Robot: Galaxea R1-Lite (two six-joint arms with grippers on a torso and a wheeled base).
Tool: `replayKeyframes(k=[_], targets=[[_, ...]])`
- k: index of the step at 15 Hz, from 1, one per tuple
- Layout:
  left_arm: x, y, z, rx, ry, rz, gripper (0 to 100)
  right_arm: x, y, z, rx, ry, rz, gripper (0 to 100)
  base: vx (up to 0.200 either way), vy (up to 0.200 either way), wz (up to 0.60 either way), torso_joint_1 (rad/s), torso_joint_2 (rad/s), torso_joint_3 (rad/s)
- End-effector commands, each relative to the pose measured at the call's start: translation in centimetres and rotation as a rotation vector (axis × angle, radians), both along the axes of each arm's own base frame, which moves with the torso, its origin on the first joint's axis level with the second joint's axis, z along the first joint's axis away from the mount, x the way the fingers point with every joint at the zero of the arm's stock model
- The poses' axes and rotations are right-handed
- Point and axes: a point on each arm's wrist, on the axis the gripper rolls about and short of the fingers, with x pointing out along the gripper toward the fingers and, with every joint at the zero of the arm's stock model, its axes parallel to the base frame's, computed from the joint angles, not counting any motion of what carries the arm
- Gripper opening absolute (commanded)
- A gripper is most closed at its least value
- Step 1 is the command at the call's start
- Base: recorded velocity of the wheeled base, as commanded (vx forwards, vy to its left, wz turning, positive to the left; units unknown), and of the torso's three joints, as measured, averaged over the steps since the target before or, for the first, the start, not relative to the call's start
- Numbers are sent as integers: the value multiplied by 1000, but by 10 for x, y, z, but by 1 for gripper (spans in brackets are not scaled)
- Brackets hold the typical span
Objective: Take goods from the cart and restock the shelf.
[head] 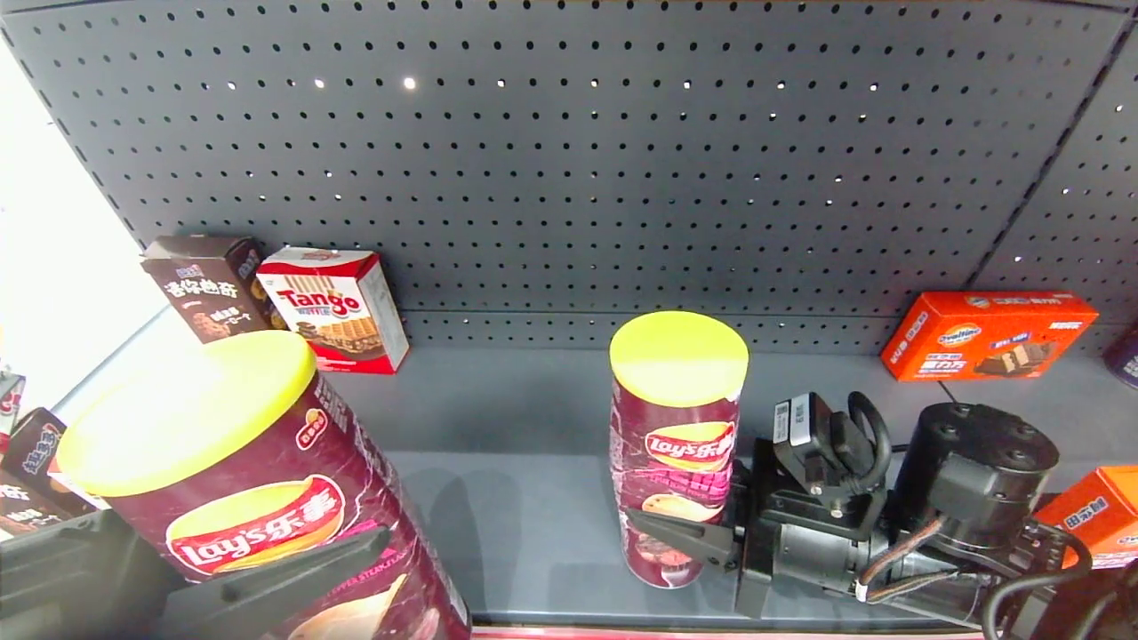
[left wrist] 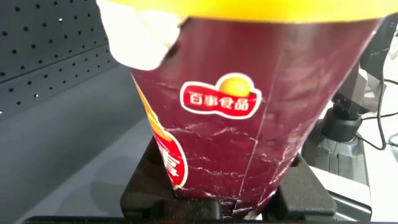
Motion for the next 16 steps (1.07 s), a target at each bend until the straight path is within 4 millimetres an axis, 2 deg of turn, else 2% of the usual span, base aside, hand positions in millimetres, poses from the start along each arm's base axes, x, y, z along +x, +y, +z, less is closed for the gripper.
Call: replayKeyframes(k=[1, 8, 9, 13, 16], targets=[[0, 0, 0, 0, 0, -1, 0, 3, 2, -7, -15, 18, -2, 0, 0, 0, 0, 0, 0, 0], [0, 0, -1, 1, 4, -1, 0, 13, -1, -10, -12, 8, -24, 0, 0, 0, 0, 0, 0, 0], [0, 0, 0, 1, 2, -1, 0, 14, -3, -10, -14, 6, -31, 100, 0, 0, 0, 0, 0, 0], [0, 0, 0, 0, 0, -1, 0, 8, -8, -8, -8, -5, -39, 100, 0, 0, 0, 0, 0, 0], [2, -1, 2, -2, -5, -2, 0, -16, -30, 11, 29, -49, -48, 100, 0, 0, 0, 0, 0, 0]])
